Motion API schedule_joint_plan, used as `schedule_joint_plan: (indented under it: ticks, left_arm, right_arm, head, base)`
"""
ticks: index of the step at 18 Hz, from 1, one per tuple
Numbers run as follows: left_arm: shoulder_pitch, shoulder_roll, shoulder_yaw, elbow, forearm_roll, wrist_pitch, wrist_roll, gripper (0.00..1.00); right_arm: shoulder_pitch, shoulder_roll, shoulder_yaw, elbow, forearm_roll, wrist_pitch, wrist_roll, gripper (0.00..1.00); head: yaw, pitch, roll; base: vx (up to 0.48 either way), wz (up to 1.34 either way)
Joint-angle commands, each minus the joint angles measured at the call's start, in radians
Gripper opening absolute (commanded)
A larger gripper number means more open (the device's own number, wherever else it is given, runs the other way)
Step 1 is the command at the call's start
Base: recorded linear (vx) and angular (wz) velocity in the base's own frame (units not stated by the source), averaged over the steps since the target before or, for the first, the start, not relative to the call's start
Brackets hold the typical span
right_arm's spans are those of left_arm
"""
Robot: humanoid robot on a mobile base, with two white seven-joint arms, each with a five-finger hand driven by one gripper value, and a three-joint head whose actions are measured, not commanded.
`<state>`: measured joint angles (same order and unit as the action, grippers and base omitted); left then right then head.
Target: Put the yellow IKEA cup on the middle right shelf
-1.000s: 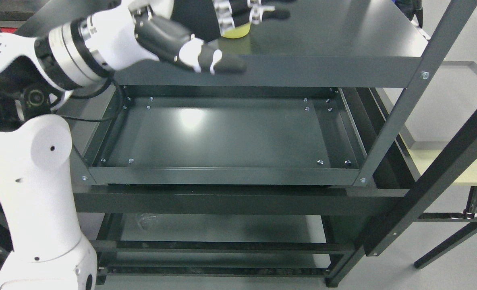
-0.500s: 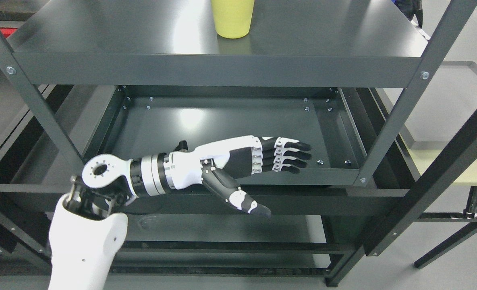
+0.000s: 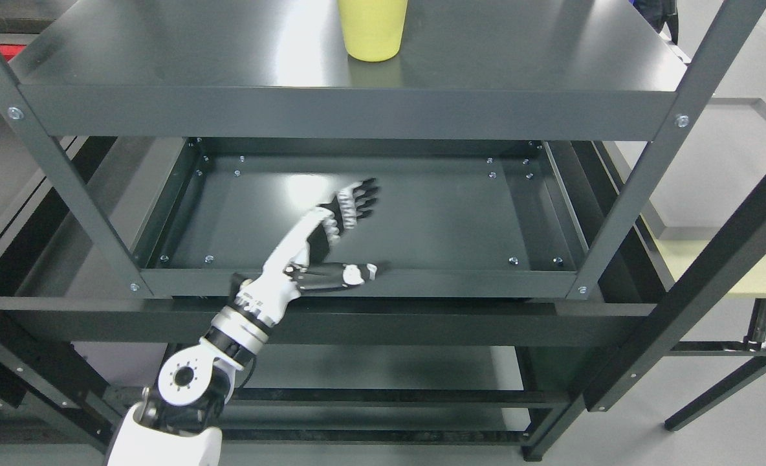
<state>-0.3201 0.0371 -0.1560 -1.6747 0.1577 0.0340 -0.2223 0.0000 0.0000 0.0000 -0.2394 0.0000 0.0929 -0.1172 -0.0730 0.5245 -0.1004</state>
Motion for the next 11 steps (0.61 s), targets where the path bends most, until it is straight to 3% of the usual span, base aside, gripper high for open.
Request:
schedule_joint_plan:
  ticks: [1, 4, 11]
  left_arm:
    - [0.179, -0.020, 0.138, -0.077, -0.038, -0.034, 0.195, 0.99]
    - [0.239, -0.020, 0.167, -0.102, -0.041, -0.010, 0.199, 0.99]
    - [0.202, -0.020, 0.203, -0.103, -0.041, -0.010, 0.195, 0.99]
  right_arm:
    - [0.014, -0.017, 0.017, 0.000, -0.025, 0.001, 0.001, 0.99]
    - [0.014, -0.017, 0.017, 0.000, -0.025, 0.001, 0.001, 0.99]
    - [0.014, -0.017, 0.017, 0.000, -0.025, 0.001, 0.001, 0.99]
  head:
    - [0.0000, 0.000, 0.000]
    - [0.0000, 0.000, 0.000]
    - [0.0000, 0.000, 0.000]
  base:
    - [0.006, -0.01]
    - [0.002, 0.00]
    - [0.000, 0.00]
